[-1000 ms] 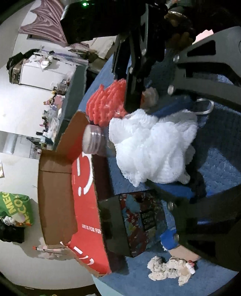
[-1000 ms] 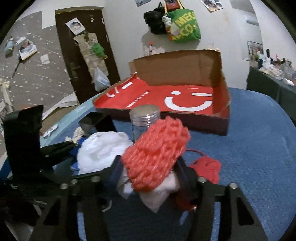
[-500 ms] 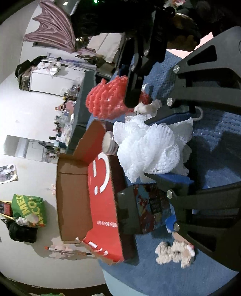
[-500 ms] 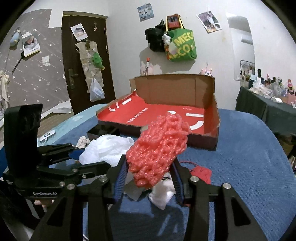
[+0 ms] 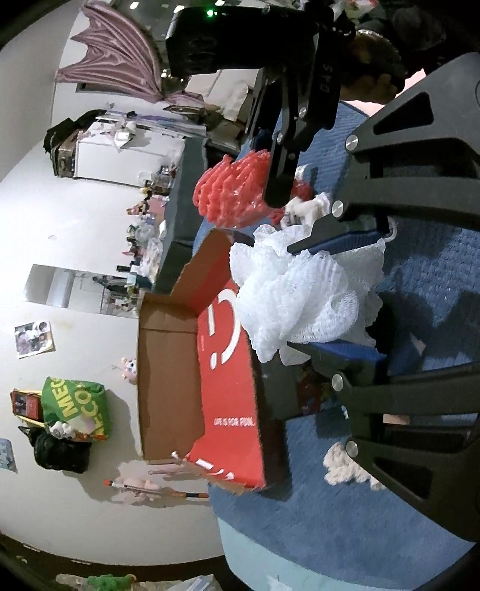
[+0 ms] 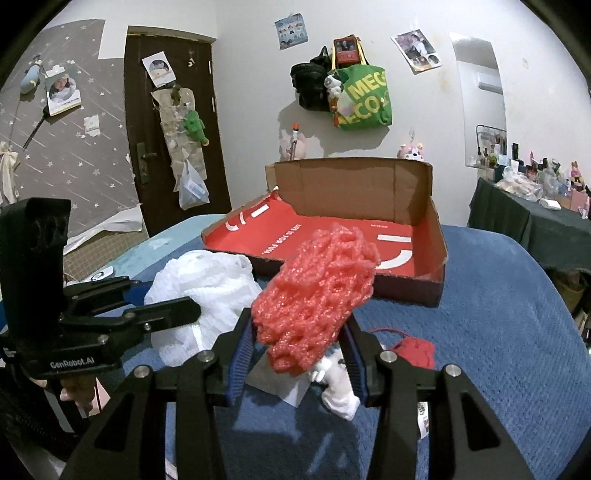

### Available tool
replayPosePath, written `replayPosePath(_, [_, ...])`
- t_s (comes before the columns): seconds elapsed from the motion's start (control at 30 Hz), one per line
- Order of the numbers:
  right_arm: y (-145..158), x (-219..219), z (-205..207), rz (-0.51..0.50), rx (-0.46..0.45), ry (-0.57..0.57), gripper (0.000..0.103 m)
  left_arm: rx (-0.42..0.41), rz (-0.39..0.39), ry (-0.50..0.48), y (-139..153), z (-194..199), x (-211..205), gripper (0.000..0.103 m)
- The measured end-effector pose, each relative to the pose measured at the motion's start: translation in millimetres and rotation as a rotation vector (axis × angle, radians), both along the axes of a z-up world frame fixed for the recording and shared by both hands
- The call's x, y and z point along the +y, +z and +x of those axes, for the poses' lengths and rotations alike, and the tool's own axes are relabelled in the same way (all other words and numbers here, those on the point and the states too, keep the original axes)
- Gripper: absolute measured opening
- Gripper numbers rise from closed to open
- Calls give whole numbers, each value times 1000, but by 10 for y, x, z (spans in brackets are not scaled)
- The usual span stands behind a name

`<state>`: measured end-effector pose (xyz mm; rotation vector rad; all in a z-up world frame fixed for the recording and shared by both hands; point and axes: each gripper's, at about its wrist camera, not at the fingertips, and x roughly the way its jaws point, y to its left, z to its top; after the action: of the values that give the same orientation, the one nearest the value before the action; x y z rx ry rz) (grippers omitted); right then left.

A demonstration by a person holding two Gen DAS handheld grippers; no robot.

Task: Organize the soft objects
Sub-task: 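Carry both puffs into the red box and open both tools to release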

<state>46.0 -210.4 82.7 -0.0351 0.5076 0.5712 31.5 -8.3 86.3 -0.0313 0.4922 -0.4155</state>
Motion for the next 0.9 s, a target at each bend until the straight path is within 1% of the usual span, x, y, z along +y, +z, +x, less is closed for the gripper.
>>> replayPosePath(0.1, [45,0,18,-1,-12,-2,48,-26,3,15,109,15,55,39])
replayPosePath(0.27, [196,2,160,15,-22,8,48,-62,12,34,301,150,136,39])
replayPosePath(0.47, [350,28,498,17,-15,13,48,-74,16,38,476,422,198,38])
replayPosePath(0.57, [414,53,693,19,-2,21,48,-82,39,47,554,589,204,38])
replayPosePath(0.7, [497,97,968,17,24,42,48,-66,66,44,653,929,216,38])
replayPosePath(0.77, [527,126,1152,7,44,42,48,-45,77,39,684,1111,206,38])
replayPosePath(0.83, [543,163,1369,-2,80,50,48,-18,87,33,711,1337,203,38])
replayPosePath(0.9, [545,197,1574,-16,110,52,48,3,115,36,706,1540,184,38])
